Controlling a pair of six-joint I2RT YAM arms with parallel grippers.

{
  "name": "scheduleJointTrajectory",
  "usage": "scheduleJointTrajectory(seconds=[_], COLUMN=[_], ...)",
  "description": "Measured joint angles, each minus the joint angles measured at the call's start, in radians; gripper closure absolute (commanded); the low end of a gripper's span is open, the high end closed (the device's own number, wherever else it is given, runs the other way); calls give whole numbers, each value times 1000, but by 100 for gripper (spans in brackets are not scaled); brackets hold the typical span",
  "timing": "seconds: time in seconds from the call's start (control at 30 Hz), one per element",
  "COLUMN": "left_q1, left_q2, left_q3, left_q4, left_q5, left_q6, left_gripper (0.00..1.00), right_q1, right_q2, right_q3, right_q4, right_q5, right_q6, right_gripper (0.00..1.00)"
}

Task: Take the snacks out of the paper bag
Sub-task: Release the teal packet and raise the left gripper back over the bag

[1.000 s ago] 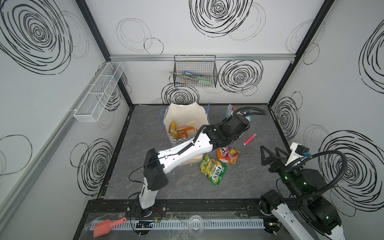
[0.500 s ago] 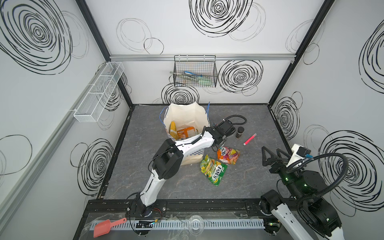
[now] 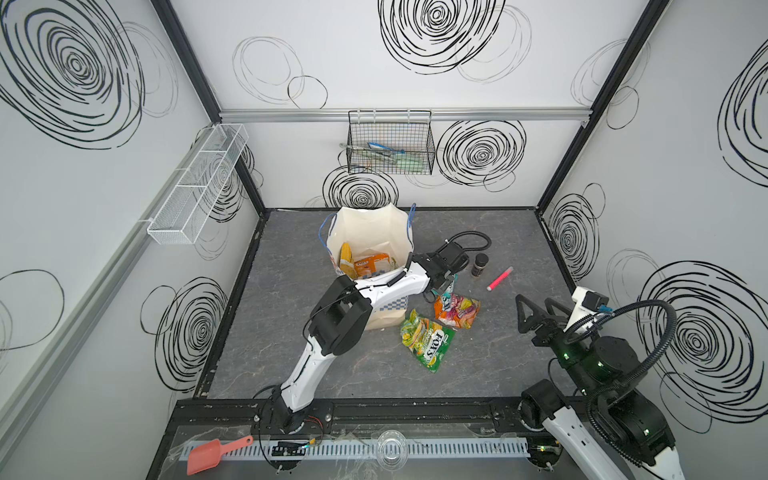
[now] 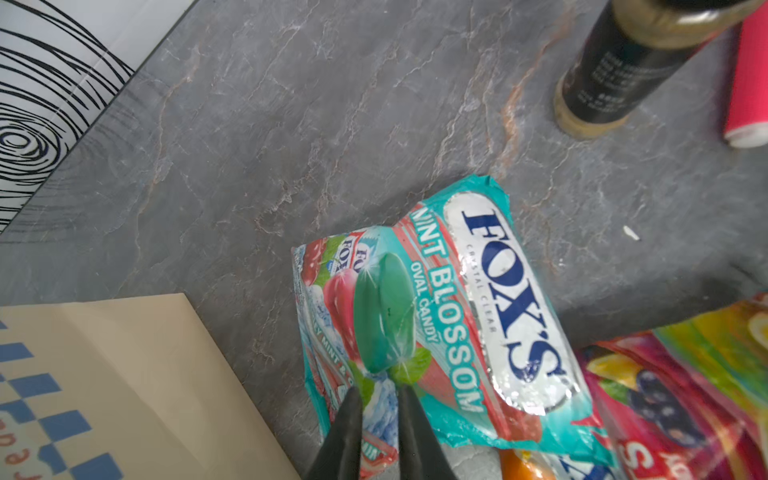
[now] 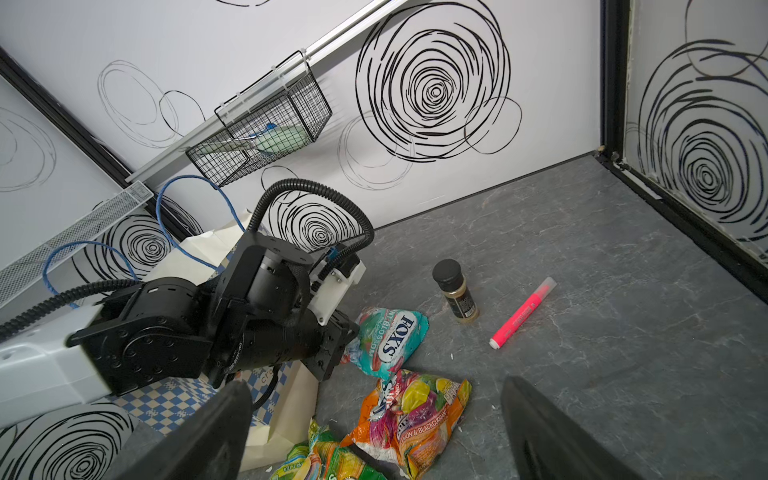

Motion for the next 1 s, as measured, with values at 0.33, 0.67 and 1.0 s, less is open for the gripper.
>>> scheduleJointTrajectory(seconds=[0.33,0.67,1.0], left_q1=[-18,-18,263], left_q2=[-224,-630,-881], left_q3=[14,55,-73], left_q4=[5,53,24], left_q5=[100,121,187], left_q6=[-33,-29,-65], left_gripper=[50,17,5], right_q1=[0,0,0], right_q2=[61,174,301], right_q3=[-27,-90,-90], right_q4=[42,126,232], right_q5=[-67,-205,-408], right_q6=[-2,38,18], right_gripper=[3,3,3])
